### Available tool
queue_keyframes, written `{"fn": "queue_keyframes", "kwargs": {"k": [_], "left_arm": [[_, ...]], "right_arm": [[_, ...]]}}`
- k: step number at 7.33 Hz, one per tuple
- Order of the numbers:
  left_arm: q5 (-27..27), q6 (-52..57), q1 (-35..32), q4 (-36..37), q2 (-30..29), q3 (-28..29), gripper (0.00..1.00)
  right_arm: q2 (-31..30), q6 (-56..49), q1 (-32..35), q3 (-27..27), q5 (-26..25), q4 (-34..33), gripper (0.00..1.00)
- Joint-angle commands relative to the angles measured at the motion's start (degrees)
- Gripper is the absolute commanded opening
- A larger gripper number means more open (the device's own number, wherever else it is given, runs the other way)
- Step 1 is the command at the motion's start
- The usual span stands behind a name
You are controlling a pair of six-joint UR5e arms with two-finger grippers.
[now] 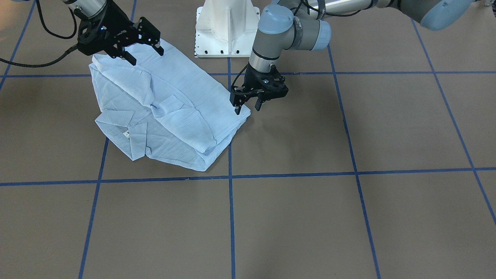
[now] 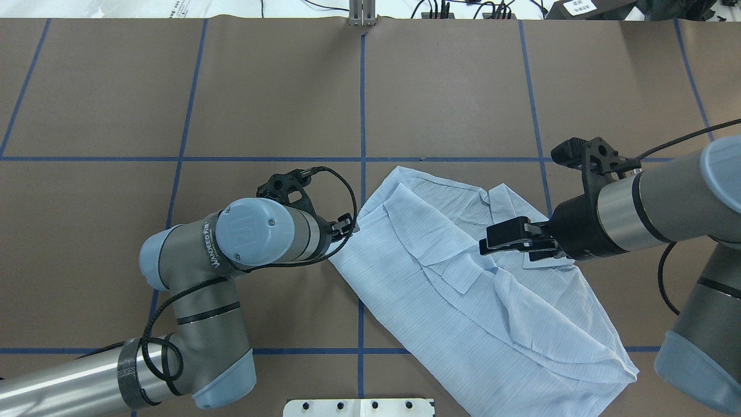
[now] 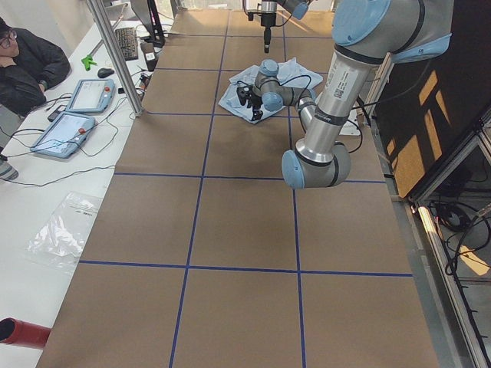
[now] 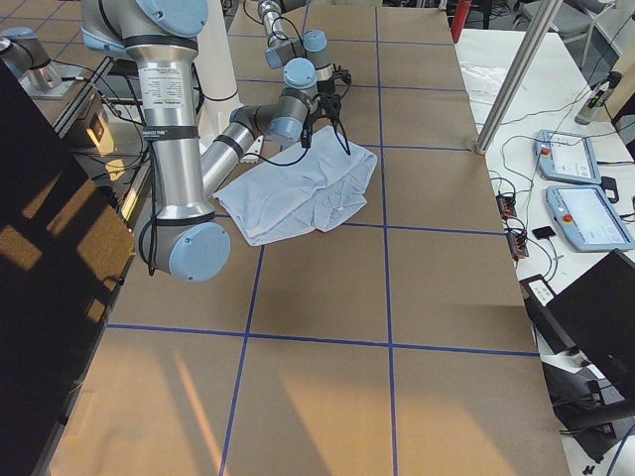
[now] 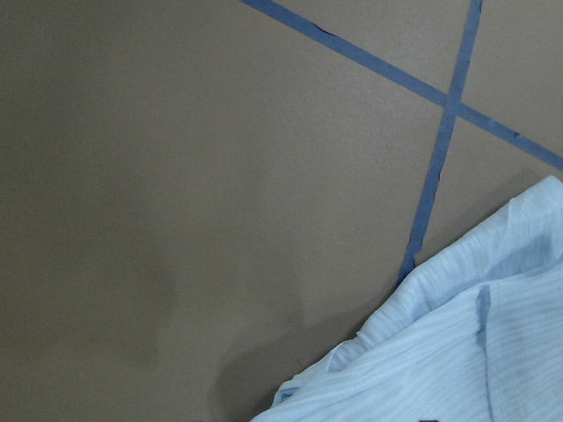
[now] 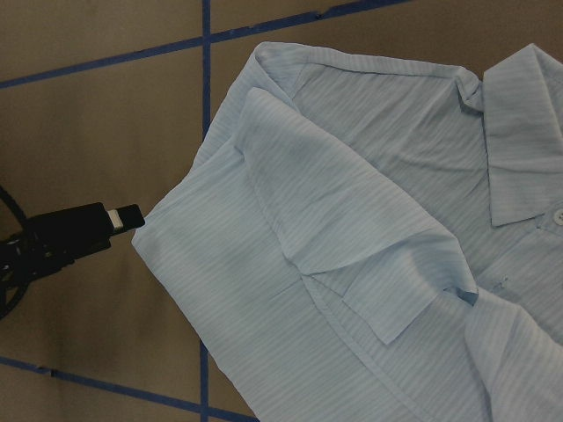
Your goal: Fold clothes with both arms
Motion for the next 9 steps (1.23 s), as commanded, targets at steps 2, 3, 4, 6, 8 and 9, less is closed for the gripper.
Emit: {"fn": "queue_keyframes", "kwargs": {"k": [2,3,4,6,8,9], "left_arm": [[-0.01,0.36,0.06,-0.31,-0.33,1.63,0.74],[-0.02,0.27,0.14,-0.4,-0.5,2.16,0.73],[-0.02,0.27,0.41,-0.66,-0.5,2.17,0.7],[-0.02,0.36,0.41,-1.71,-0.42,3.13,0.6],[-0.02,0.36,0.41,-3.65,-0.24,3.22,0.27],[-0.19,0.36,0.41,-3.65,-0.24,2.87,0.08]], "right_arm": [[0.01,0.0,0.13,-0.04,-0.01,0.0,1.0],[0.01,0.0,0.13,-0.13,-0.01,0.0,1.0],[-0.08,0.0,0.22,-0.13,-0.01,0.0,1.0],[0.01,0.0,0.3,-0.13,-0.01,0.0,1.0],[-0.08,0.0,0.48,-0.22,-0.01,0.0,1.0],[-0.08,0.0,0.74,-0.57,-0.01,0.0,1.0]]}}
